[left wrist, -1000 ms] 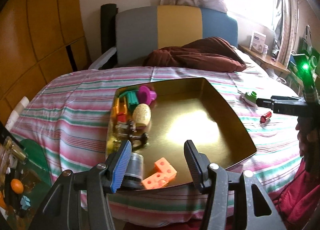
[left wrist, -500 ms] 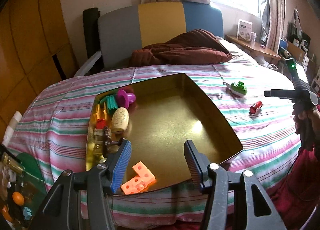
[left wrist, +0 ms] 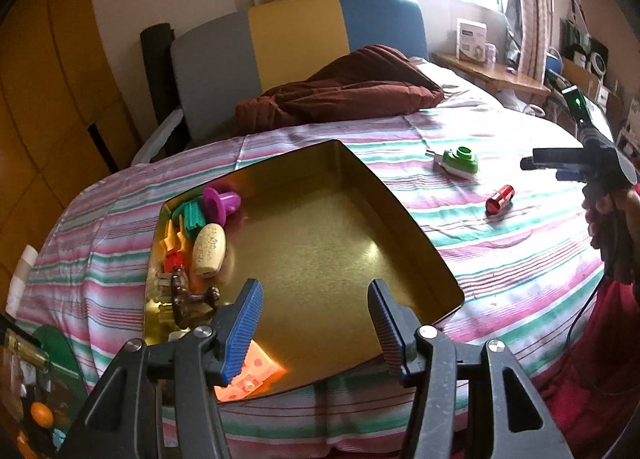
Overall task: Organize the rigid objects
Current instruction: 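Move both tools back toward the green plug and red cylinder, then hold both tools open above the green plug and red cylinder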
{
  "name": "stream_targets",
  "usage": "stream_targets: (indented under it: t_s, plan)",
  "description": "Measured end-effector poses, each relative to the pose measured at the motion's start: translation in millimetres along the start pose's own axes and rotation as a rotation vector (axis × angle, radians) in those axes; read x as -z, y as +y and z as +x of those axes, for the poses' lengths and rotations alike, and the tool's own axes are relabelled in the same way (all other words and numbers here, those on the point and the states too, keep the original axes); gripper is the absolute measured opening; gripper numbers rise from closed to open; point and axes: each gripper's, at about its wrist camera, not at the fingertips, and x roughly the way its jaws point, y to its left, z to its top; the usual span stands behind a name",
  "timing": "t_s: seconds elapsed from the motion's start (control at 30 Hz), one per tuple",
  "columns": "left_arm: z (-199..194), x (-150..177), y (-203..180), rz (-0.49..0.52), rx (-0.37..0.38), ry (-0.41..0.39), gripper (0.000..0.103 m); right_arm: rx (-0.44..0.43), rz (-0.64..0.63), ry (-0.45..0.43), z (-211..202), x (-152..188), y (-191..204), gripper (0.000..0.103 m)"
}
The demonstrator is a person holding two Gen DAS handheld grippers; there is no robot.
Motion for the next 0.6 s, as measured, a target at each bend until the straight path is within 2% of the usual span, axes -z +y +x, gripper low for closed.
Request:
stream_targets:
  t_s: [0.6]
  plan:
    - [7.1, -24.2, -36.9, 0.087, 0.070, -0.021, 0.055, -0.002, 0.031, 0.011, -1.8, 0.6, -6.4, 0.092]
